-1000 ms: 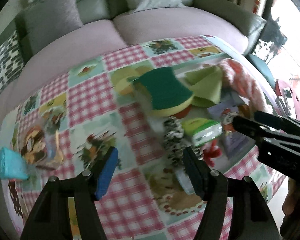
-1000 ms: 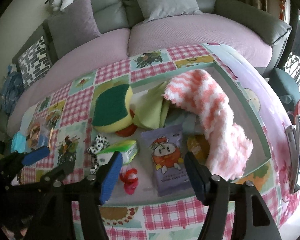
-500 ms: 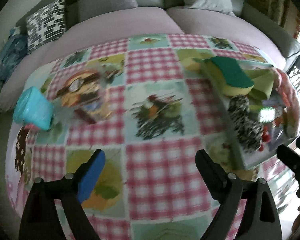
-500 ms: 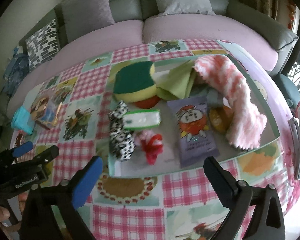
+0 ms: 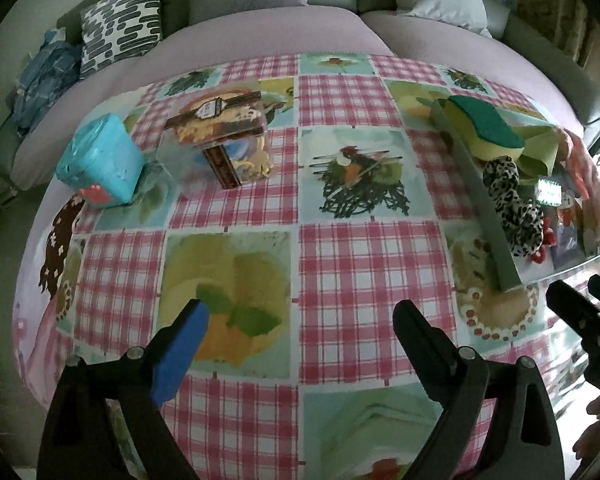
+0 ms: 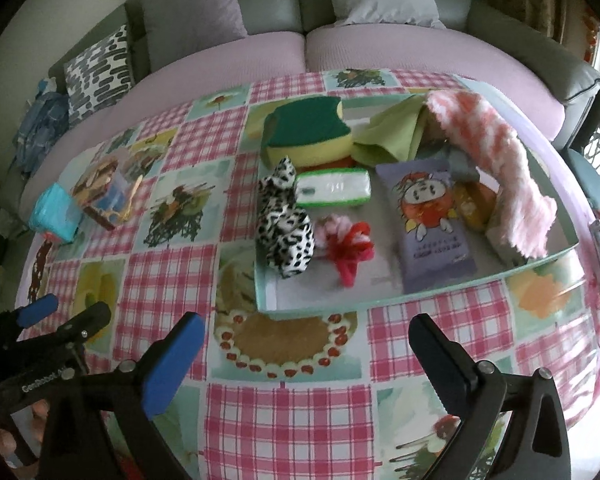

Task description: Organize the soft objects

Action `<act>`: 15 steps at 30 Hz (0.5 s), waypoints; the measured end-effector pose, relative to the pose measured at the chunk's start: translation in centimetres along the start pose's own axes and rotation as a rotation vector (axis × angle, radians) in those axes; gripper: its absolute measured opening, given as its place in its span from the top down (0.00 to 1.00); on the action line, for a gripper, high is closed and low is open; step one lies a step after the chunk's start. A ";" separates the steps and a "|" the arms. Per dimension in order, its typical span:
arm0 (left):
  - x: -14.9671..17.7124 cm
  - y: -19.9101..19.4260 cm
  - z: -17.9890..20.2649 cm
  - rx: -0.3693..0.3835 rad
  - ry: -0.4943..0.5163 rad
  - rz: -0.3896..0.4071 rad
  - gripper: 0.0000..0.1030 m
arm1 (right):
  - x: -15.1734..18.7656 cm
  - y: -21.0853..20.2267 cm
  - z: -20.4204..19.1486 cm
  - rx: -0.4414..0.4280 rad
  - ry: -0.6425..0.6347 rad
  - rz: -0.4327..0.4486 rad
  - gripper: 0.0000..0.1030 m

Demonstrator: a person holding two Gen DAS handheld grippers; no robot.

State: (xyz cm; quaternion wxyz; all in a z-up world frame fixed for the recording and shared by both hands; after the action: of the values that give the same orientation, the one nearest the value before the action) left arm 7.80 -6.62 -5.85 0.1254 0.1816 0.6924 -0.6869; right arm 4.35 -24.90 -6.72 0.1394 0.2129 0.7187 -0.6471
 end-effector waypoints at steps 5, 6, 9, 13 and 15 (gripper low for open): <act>0.4 -0.2 -0.4 -0.012 -0.011 0.005 0.09 | 0.7 0.3 0.1 0.009 0.010 -0.003 0.00; 0.5 -0.4 -0.4 -0.015 -0.013 0.008 0.09 | 0.9 0.4 0.1 0.010 0.010 -0.005 0.00; 0.6 -0.4 -0.5 -0.034 -0.011 0.006 0.09 | 1.1 0.5 0.4 0.019 0.020 -0.004 0.00; 0.7 -0.3 -0.3 -0.048 0.007 0.003 0.09 | 1.1 0.1 0.9 0.019 0.035 0.009 0.00; 0.8 -0.3 -0.3 -0.047 0.010 0.002 0.09 | 1.2 0.1 1.1 0.018 0.042 0.010 0.00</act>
State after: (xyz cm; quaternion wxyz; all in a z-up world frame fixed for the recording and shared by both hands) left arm 7.00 -6.23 -5.86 0.1271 0.1828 0.7089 -0.6692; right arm 3.31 -25.80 -7.47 0.1253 0.2313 0.7144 -0.6484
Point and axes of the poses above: each gripper's, at about its wrist camera, not at the fingertips, and y roughly the way its jaws point, z to its right, x to its underside, the point moved 8 cm from there along y, roughly the way its jaws point
